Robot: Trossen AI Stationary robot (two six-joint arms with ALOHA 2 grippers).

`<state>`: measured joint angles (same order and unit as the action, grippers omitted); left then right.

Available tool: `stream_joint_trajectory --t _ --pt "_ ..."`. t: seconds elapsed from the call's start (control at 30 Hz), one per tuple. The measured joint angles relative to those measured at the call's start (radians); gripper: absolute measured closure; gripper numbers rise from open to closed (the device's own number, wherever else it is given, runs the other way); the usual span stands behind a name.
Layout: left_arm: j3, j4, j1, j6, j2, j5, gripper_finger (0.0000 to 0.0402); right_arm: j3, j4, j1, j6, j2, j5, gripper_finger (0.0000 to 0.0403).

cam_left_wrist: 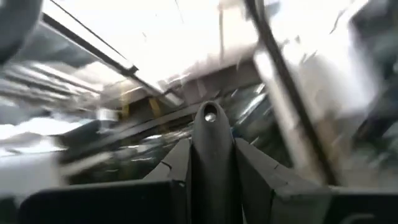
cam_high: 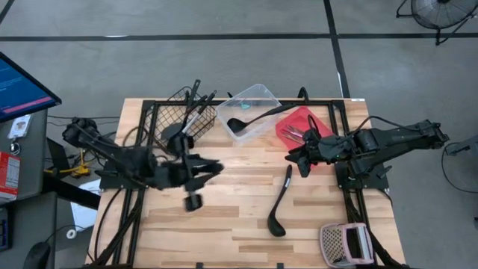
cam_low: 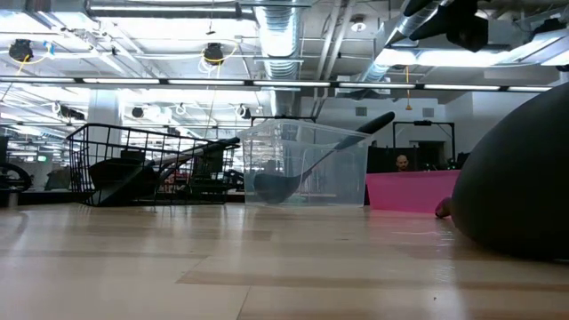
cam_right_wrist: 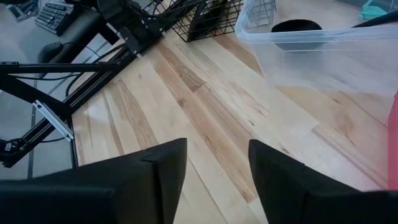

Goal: Pick & Place Kitchen Items
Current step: Put the slotted spoon into the transparent bin

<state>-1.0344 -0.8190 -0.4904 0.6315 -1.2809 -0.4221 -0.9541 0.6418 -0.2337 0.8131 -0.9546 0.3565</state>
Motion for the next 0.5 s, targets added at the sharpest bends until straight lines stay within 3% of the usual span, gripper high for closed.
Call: stream_joint_trajectory --t 0.13,0.27,0.5 --pt "0.0 -0.003 0.002 -0.268 0.058 0.039 0.0337 0.0 -0.032 0.0 -0.045 -0.001 0.0 0.0227" --pt "-0.001 -0.012 0.01 -0.464 0.078 0.221 0.0337 0.0 -0.126 -0.008 -0.138 -0.001 0.0 0.022" --pt "-0.001 -0.127 0.008 -0.612 0.072 0.406 0.0337 0.0 -0.302 -0.008 -0.276 -0.026 0.0 0.0213"
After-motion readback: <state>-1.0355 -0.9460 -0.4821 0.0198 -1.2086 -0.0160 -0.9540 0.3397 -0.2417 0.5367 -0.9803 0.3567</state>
